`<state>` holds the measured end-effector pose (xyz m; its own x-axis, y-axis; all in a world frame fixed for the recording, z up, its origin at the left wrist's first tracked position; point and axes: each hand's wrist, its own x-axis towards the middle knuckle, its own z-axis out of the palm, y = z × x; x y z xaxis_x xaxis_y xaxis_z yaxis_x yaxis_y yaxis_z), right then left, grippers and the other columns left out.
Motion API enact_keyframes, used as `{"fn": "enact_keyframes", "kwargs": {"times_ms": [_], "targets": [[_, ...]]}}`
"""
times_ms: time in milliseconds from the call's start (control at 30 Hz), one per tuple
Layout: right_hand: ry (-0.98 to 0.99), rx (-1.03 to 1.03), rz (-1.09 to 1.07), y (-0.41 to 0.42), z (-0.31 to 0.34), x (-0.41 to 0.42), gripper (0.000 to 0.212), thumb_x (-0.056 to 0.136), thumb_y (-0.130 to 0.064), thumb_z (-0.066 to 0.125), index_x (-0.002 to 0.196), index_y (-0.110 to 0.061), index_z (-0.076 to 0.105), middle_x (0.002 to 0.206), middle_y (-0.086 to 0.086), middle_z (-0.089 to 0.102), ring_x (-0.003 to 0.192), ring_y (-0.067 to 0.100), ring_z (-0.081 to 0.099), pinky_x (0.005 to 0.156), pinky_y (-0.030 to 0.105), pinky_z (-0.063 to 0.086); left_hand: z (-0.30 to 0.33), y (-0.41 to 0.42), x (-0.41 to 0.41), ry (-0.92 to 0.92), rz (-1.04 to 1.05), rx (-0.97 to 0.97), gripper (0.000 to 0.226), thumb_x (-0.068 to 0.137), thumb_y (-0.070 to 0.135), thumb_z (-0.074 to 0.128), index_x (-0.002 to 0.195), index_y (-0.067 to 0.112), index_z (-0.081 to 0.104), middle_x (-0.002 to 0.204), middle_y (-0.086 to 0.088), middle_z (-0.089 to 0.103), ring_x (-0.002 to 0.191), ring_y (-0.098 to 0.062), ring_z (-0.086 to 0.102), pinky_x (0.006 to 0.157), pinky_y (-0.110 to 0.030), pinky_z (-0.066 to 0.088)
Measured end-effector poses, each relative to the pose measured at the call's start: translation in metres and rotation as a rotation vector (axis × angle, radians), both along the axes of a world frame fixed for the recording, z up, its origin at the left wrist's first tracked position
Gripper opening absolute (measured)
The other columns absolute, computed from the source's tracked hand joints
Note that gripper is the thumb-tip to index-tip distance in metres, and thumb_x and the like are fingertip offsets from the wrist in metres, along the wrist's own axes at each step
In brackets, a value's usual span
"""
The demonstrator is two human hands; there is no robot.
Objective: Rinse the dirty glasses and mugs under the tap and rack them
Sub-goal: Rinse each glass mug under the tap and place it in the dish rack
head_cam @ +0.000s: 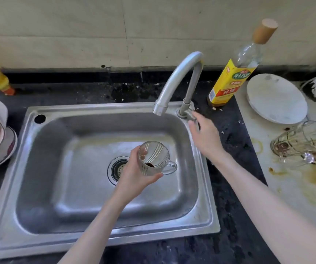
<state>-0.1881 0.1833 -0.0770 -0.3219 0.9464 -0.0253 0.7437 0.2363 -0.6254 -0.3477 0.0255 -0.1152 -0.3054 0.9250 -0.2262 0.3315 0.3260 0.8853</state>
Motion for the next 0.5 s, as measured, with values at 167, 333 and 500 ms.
{"fn": "enact_keyframes", "kwargs": {"times_ms": [167,333,500], "targets": [[-0.465,0.145,0.190,-0.015,-0.027,-0.002,0.049,0.099,-0.025,0.036,0.145,-0.013,0.029,0.154,0.001,0.025,0.144,0.020,0.017,0.104,0.041,0.030,0.002,0.002,-0.007,0.034,0.023,-0.033,0.079,0.061,0.024,0.086,0.117,0.036,0.031,0.110,0.024,0.047,0.105,-0.008,0.051,0.084,-0.020,0.038],[-0.688,0.167,0.210,-0.020,-0.035,-0.007,0.053,0.099,-0.025,0.034,0.148,-0.012,0.019,0.158,0.002,0.013,0.146,0.021,0.002,0.105,0.036,0.024,0.004,0.005,-0.010,0.058,0.016,-0.061,0.079,0.060,0.028,0.086,0.117,0.038,0.032,0.115,0.018,0.052,0.098,-0.005,0.052,0.073,-0.001,0.035],[-0.795,0.158,0.205,-0.020,-0.040,-0.011,0.055,0.100,-0.023,0.031,0.150,-0.012,0.009,0.159,0.003,0.003,0.146,0.023,-0.005,0.108,0.038,0.019,0.005,0.005,-0.009,0.051,-0.010,-0.057,0.081,0.060,0.027,0.086,0.122,0.033,0.035,0.114,0.018,0.054,0.095,-0.003,0.055,0.078,-0.016,0.040]]}}
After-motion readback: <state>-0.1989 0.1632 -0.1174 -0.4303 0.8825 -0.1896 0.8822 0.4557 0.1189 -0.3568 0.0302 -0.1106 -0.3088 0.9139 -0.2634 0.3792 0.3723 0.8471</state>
